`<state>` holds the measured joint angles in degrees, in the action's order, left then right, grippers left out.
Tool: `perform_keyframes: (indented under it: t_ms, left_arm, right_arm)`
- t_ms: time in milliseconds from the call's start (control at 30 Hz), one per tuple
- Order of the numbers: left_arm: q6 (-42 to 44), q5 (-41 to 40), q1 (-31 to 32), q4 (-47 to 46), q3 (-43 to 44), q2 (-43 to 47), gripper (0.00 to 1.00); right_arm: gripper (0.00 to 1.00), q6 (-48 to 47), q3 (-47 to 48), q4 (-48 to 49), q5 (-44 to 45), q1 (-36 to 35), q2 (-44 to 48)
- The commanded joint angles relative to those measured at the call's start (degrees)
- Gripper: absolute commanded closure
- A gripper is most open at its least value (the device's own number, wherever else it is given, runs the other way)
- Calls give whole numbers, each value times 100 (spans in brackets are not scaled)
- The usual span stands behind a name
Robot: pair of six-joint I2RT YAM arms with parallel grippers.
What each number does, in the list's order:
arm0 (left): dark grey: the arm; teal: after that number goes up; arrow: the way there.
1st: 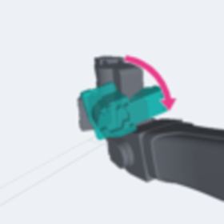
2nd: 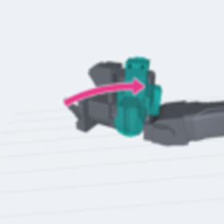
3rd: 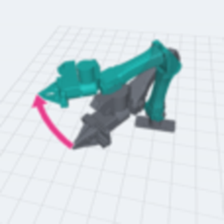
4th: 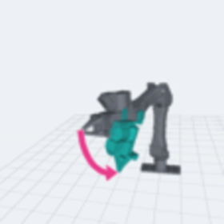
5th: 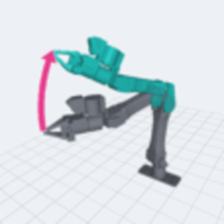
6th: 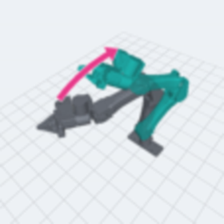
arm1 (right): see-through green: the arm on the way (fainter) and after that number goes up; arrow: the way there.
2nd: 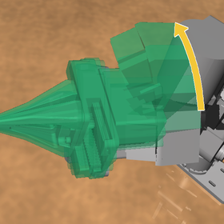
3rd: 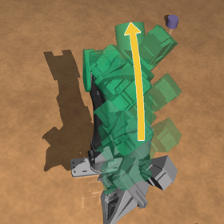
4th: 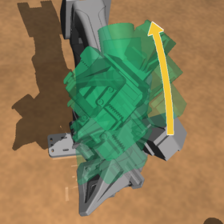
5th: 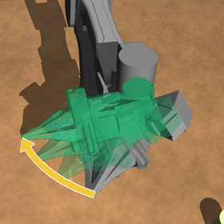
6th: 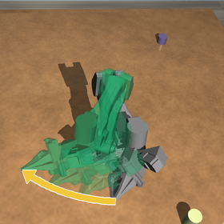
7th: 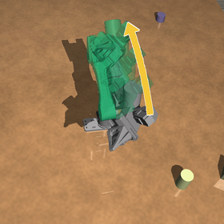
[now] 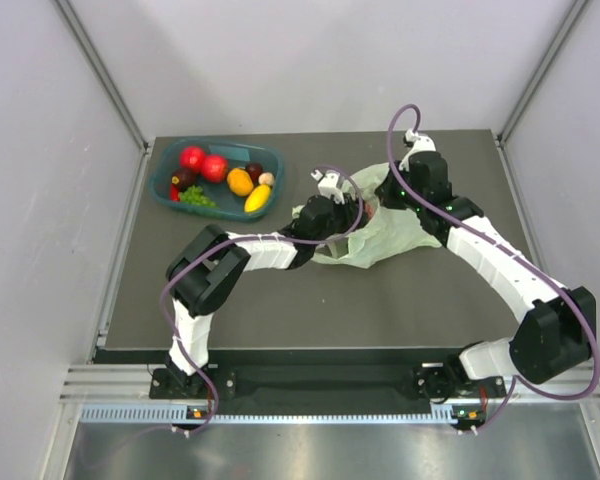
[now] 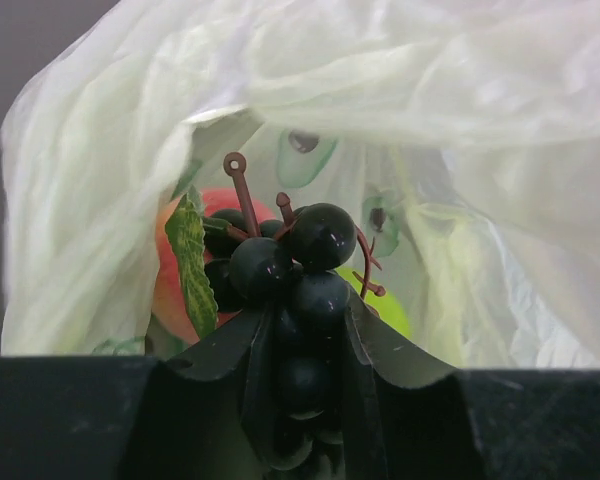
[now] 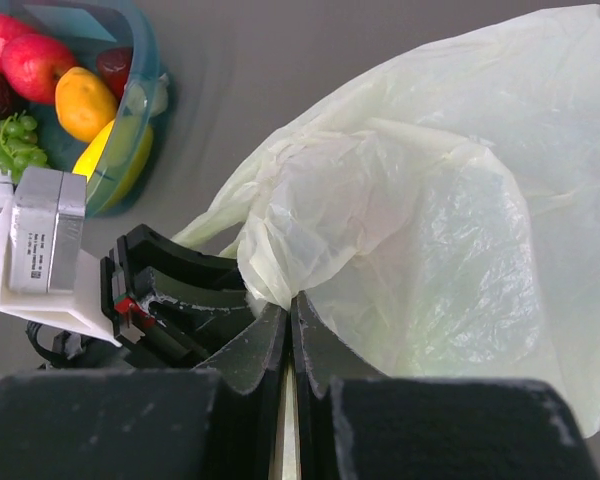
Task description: Place the fake fruits into the plastic bag and tie a complex knot
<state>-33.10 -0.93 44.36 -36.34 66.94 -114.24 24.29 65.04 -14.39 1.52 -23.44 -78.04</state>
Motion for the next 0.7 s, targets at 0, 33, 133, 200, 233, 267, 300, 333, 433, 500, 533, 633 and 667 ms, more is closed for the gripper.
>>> perform_keyframes:
  t_ms: [0, 33, 133, 200, 233, 267, 300, 333, 433, 500, 533, 633, 667]
  left_arm:
    - [-38, -224, 11, -638, -76, 367, 77]
    - [-56, -102, 11, -612, -41, 341, 77]
    - [-144, -13, 64, -717, 65, 183, 77]
    - [-135, 31, 73, -586, 319, 16, 77]
    - [-126, 57, 82, -515, 424, -28, 77]
    - [-135, 58, 82, -480, 599, -133, 77]
    - [-152, 223, 90, -445, 697, -186, 77]
    - [-196, 216, 108, -401, 794, -248, 75]
    - [-258, 234, 178, -85, 1224, -529, 63]
    - [-153, -98, 213, 467, 1462, -530, 41]
    - [-118, -135, 222, 478, 1419, -477, 35]
    - [31, -311, 222, 653, 1190, -205, 17]
    - [102, -346, 222, 767, 1181, -109, 16]
  right_arm:
    - [100, 58, 88, 235, 103, 85, 219]
    - [100, 58, 88, 253, 103, 94, 228]
    - [100, 58, 97, 253, 77, 94, 228]
    - [100, 49, 88, 261, 33, 86, 263]
    - [100, 49, 80, 262, 15, 85, 263]
    - [100, 58, 53, 262, 32, 94, 272]
    - [100, 67, 36, 270, 50, 94, 307]
    - [100, 75, 9, 296, 68, 94, 316]
    - [100, 102, -52, 341, 138, 94, 351]
    - [100, 111, -70, 315, 191, 103, 342]
    - [100, 111, -61, 297, 208, 112, 333]
    - [100, 119, -96, 288, 226, 147, 342]
    - [100, 111, -105, 314, 252, 147, 360]
